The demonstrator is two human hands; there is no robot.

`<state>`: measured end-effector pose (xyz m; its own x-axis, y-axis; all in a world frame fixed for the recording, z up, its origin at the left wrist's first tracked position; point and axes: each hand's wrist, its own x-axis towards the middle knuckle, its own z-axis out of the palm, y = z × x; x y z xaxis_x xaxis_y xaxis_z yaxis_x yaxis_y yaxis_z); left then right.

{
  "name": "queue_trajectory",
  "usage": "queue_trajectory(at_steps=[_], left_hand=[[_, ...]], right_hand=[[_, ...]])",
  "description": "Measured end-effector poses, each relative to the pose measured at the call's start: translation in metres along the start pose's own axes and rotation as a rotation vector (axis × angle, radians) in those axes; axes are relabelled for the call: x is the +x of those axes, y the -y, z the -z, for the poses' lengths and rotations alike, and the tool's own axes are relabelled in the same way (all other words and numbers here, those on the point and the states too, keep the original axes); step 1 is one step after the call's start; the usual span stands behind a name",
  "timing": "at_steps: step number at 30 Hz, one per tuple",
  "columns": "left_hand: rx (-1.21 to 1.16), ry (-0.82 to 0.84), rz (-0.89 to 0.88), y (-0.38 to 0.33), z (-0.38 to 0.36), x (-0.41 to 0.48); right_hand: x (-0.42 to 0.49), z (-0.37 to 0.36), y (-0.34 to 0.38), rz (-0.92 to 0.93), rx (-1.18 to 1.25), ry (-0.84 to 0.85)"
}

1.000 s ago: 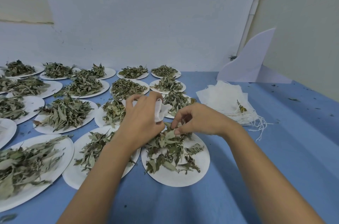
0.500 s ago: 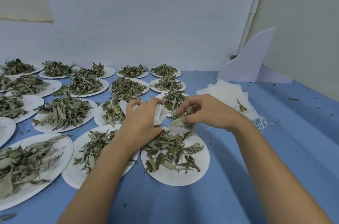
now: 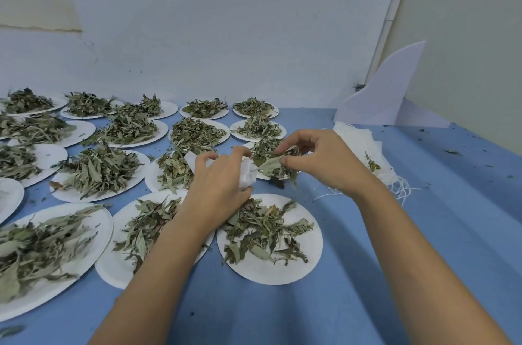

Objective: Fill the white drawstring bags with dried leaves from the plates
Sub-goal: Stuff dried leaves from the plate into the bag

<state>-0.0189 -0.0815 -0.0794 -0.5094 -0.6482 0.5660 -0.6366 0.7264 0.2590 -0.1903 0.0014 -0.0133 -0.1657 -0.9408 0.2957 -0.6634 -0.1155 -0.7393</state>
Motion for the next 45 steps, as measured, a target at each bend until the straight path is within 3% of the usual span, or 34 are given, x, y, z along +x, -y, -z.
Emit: queue_trajectory(at_steps=[8, 19, 27, 36, 45], left_hand=[[-0.129, -0.011, 0.065, -0.001, 0.000, 0.000], [-0.116, -0.034, 0.020, -0.010, 0.002, -0.008], [-0.366, -0.100, 0.155, -0.015, 0.010, -0.005], [-0.046, -0.111, 0.196, -0.020, 0.019, 0.008], [0.266, 0.062, 0.212, -0.028, 0.041, 0.011]], right_hand=[[-0.001, 0.005, 0.000, -0.037, 0.075, -0.090], [-0.003, -0.018, 0.013, 0.076, -0.144, 0.012], [-0.005, -0.023, 0.018, 0.134, -0.245, 0.087], [-0.004, -0.027, 0.020, 0.167, -0.359, 0.068], [-0.003, -0.033, 0.018, 0.148, -0.322, 0.055]])
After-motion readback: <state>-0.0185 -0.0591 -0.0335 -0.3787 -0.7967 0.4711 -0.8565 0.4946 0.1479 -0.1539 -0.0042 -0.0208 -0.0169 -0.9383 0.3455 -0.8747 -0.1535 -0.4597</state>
